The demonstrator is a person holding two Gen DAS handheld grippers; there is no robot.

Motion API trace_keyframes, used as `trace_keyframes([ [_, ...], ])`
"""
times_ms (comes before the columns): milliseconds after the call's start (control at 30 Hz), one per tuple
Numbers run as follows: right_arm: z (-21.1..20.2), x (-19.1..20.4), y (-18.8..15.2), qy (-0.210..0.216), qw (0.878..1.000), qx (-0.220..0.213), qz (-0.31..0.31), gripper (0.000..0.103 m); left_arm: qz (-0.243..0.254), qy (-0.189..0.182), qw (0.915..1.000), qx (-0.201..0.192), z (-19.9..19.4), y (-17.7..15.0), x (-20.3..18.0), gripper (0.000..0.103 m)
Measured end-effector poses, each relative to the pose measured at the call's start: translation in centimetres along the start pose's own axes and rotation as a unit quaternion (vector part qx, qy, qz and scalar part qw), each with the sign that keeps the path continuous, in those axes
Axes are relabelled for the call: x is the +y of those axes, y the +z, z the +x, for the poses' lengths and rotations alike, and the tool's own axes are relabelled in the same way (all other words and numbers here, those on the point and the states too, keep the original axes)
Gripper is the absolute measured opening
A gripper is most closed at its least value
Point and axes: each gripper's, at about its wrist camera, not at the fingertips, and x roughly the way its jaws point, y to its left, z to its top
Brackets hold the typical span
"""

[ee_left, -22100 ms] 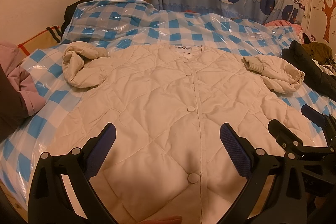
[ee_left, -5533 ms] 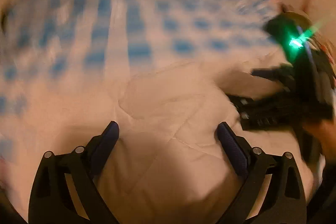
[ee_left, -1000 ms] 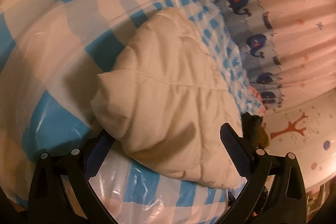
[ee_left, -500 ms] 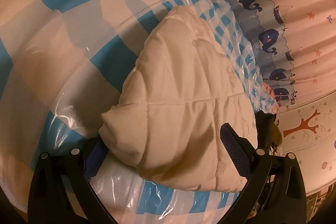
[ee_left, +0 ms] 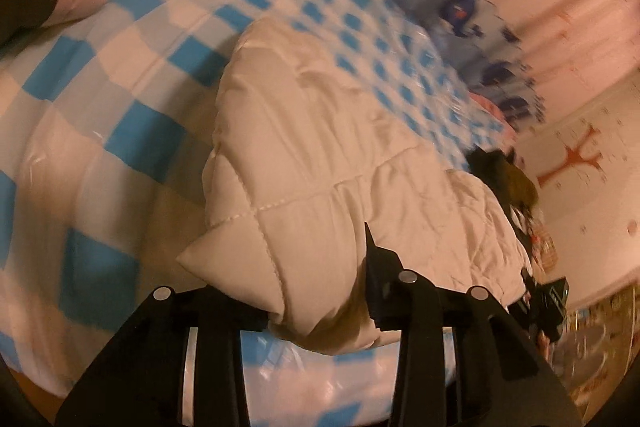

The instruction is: Fold large clothes

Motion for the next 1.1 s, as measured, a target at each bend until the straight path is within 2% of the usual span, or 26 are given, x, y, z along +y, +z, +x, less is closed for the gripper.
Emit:
trace_keyframes([
  [133, -6.3, 0.5, -2.1, -0.009, 1.0, -0.015, -0.009, 0.023, 0.022, -0.032, 0.999, 0.021, -1.5, -3.3, -2.2, 0.032],
  [200, -9.6, -0.1, -4.0, -0.03, 0.999, -0.021, -0.009, 0.023, 0.035, -0.036, 0.9981, 0.035, -1.8, -5.7, -2.9, 0.032],
  [233, -10.7, -0.6, -4.9, -0.054, 0.998, -0.014, -0.013, 0.024, 0.044, -0.027, 0.9977, 0.043, -1.7, -7.1, -3.1, 0.033],
  [300, -11.8, -1.9, -6.2, -0.102, 0.995, 0.012, -0.006, 0.035, 0.053, 0.008, 0.9972, 0.053, -1.2, -8.9, -2.9, 0.039],
  [367, -12.5, -4.0, -7.0, -0.137, 0.99, 0.039, 0.016, 0.042, 0.048, 0.035, 0.997, 0.049, -1.3, -9.6, -2.0, 0.053],
  [433, -14.1, -4.7, -7.0, -0.161, 0.987, 0.016, 0.026, 0.045, 0.039, 0.055, 0.9973, 0.028, -2.7, -9.7, -1.4, 0.061],
  [500, -15.6, -3.0, -6.4, -0.206, 0.978, -0.034, -0.011, 0.051, 0.044, 0.1, 0.9938, -0.021, -5.5, -9.5, -1.8, 0.069],
  [567, -16.0, -0.1, -5.3, -0.233, 0.967, -0.077, -0.063, 0.066, 0.043, 0.125, 0.9887, -0.07, -8.2, -9.1, -2.2, 0.081],
  [600, -15.2, 1.7, -4.7, -0.24, 0.962, -0.086, -0.098, 0.069, 0.062, 0.153, 0.9812, -0.1, -9.4, -8.7, -3.4, 0.082],
  [667, -12.3, 4.9, -3.6, -0.253, 0.95, -0.082, -0.163, 0.074, 0.121, 0.177, 0.968, -0.131, -9.7, -7.9, -6.7, 0.087],
  [700, -10.5, 6.4, -3.1, -0.257, 0.943, -0.08, -0.196, 0.076, 0.138, 0.177, 0.965, -0.135, -9.4, -7.6, -7.9, 0.087],
  [800, -3.5, 9.1, -1.2, -0.295, 0.91, -0.073, -0.282, 0.078, 0.197, 0.175, 0.9546, -0.139, -6.0, -6.5, -12.4, 0.087],
  [867, 0.8, 8.7, 0.3, -0.334, 0.887, -0.071, -0.311, 0.078, 0.226, 0.179, 0.9476, -0.137, -3.4, -5.8, -14.2, 0.087],
  [933, 4.7, 6.7, 1.2, -0.392, 0.857, -0.063, -0.33, 0.078, 0.24, 0.184, 0.9425, -0.142, -0.5, -5.4, -15.6, 0.087],
  [967, 6.6, 4.6, 1.6, -0.414, 0.85, -0.046, -0.322, 0.078, 0.245, 0.185, 0.9415, -0.139, 1.2, -5.0, -15.7, 0.087],
  [1000, 7.8, 2.2, 1.9, -0.428, 0.85, -0.028, -0.307, 0.079, 0.248, 0.191, 0.9402, -0.135, 2.8, -5.0, -16.0, 0.087],
  [1033, 9.4, -1.6, 2.0, -0.439, 0.856, 0.005, -0.272, 0.083, 0.247, 0.198, 0.9408, -0.122, 4.5, -5.1, -15.4, 0.087],
  [1100, 9.0, -3.7, 2.5, -0.425, 0.871, 0.01, -0.245, 0.083, 0.236, 0.204, 0.9458, -0.089, 7.8, -4.9, -13.9, 0.087],
])
